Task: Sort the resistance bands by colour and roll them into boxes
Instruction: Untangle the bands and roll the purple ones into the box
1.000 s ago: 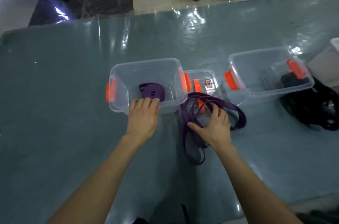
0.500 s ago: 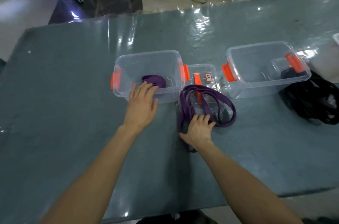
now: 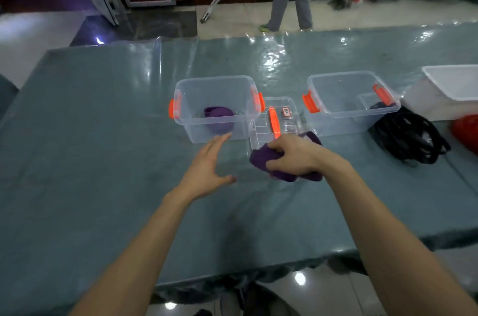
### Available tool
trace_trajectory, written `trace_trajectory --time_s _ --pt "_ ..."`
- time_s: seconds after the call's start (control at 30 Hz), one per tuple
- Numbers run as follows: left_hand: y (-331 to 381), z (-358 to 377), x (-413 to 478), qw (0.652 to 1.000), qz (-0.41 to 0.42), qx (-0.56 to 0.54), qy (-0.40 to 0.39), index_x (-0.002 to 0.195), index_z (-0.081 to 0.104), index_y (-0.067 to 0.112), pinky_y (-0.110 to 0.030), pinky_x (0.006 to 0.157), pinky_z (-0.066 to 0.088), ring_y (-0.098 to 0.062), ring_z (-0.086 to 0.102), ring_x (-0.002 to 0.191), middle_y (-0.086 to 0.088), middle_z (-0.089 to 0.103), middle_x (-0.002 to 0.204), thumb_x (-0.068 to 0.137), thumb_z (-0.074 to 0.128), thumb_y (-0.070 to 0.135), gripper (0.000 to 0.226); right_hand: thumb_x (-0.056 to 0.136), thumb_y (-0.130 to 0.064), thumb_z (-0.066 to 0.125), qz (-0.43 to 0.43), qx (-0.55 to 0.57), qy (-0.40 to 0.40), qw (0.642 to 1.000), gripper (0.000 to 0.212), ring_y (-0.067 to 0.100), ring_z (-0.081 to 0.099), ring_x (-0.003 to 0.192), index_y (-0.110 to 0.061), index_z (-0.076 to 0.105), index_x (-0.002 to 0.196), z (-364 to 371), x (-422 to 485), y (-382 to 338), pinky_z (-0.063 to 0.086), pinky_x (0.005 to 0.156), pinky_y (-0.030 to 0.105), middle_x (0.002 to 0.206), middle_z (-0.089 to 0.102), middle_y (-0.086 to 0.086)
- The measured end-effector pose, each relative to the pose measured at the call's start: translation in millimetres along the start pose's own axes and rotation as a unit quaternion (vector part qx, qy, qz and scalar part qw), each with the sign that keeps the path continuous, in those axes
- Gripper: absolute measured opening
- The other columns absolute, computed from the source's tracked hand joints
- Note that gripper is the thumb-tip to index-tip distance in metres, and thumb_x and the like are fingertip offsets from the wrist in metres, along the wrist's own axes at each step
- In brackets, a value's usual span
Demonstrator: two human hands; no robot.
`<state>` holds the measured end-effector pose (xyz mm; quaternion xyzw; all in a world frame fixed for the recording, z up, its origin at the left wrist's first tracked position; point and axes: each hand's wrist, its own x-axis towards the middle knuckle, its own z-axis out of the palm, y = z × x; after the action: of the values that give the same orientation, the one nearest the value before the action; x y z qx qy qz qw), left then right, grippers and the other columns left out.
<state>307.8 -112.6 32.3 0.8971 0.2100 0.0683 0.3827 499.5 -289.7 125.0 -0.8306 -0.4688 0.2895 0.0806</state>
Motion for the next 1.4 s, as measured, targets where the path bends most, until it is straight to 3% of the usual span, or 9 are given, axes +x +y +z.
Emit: trace_trajectory --time_s 0.2,0.33,0.43,0.57,0.7,0.8,0.97,1.17,1.4 --pt "35 -56 -20 0.986 0.064 -0.109 -0.112 0.13 0.07 0.013 -0.04 0.124 0.042 -0.012 0.062 0.137 0.002 0.072 0.137 0.094 0.084 0.009 0.038 0.069 -0.04 0.066 -0.099 0.025 -0.061 0.993 0.023 0.006 0.07 0.07 -0.037 0.078 0.089 -50 -30 -65 0.057 0.07 0.031 0.077 0.075 -0.009" --pt "43 -103 -37 0.979 0.07 -0.189 0.006 0.107 0.062 -0.003 -0.048 0.109 0.055 -0.019 0.073 0.104 -0.012 0.076 0.106 0.104 0.065 -0.005 0.005 0.075 -0.033 0.07 -0.156 0.071 -0.005 0.985 0.022 0.01 0.072 0.074 -0.029 0.081 0.093 -77 -36 -89 0.059 0.076 0.033 0.082 0.078 -0.005" --pt "56 -145 -45 0.942 0.099 -0.305 0.103 0.116 0.055 0.004 -0.051 0.114 0.052 -0.034 0.072 0.116 -0.018 0.075 0.114 0.105 0.064 0.008 0.015 0.074 -0.029 0.068 -0.22 0.113 0.032 0.968 0.015 0.003 0.064 0.063 -0.038 0.078 0.079 -91 -46 -109 0.05 0.063 0.017 0.069 0.071 -0.012" --pt "60 -166 -50 0.965 0.119 -0.233 0.001 0.147 0.056 0.029 -0.035 0.11 0.055 -0.022 0.068 0.13 -0.007 0.072 0.136 0.09 0.086 0.017 0.065 0.077 -0.022 0.068 -0.261 0.153 0.053 0.952 0.032 -0.004 0.059 0.059 -0.053 0.074 0.072 -93 -55 -123 0.044 0.061 0.009 0.063 0.066 -0.02" --pt "23 -117 -38 0.996 0.036 -0.038 0.072 0.109 0.079 0.02 -0.036 0.083 0.055 -0.005 0.066 0.084 -0.002 0.078 0.092 0.094 0.081 0.008 0.019 0.072 -0.045 0.068 -0.193 0.087 0.073 0.975 0.016 0.005 0.067 0.069 -0.04 0.075 0.085 -63 -22 -91 0.052 0.064 0.025 0.072 0.072 -0.013" --pt "-22 -82 -38 0.988 -0.019 0.04 0.15 0.116 0.076 0.018 -0.034 0.088 0.052 -0.014 0.067 0.095 0.001 0.074 0.106 0.081 0.093 0.014 0.039 0.086 -0.039 0.075 -0.069 -0.017 0.104 0.992 0.022 0.021 0.07 0.09 -0.028 0.077 0.105 -10 27 -32 0.048 0.07 0.03 0.092 0.076 -0.005" --pt "-100 -8 -78 0.962 -0.157 0.201 -0.098 0.167 0.036 0.026 -0.048 0.127 0.032 -0.028 0.039 0.155 -0.005 0.039 0.169 0.073 0.095 0.04 0.112 0.094 -0.049 0.074 0.116 -0.085 -0.044 0.989 0.059 0.037 0.059 0.13 -0.014 0.056 0.137 111 61 64 0.049 0.11 0.052 0.14 0.061 0.014" --pt "-131 51 -130 0.932 -0.293 0.14 0.161 0.151 0.057 0.008 -0.059 0.123 0.038 -0.047 0.039 0.149 -0.022 0.042 0.162 0.082 0.079 -0.001 0.073 0.092 -0.02 0.063 0.059 -0.051 0.034 0.996 0.06 0.035 0.052 0.137 -0.013 0.048 0.15 179 62 88 0.039 0.117 0.053 0.147 0.053 0.011" --pt "-122 55 -142 0.927 -0.307 0.05 0.211 0.133 0.07 0.009 -0.041 0.102 0.056 -0.025 0.066 0.107 -0.009 0.064 0.127 0.094 0.071 -0.003 0.041 0.088 0.008 0.053 -0.014 0.162 0.177 0.971 0.062 0.032 0.058 0.127 -0.013 0.055 0.147 181 89 71 0.05 0.109 0.049 0.142 0.056 0.007"
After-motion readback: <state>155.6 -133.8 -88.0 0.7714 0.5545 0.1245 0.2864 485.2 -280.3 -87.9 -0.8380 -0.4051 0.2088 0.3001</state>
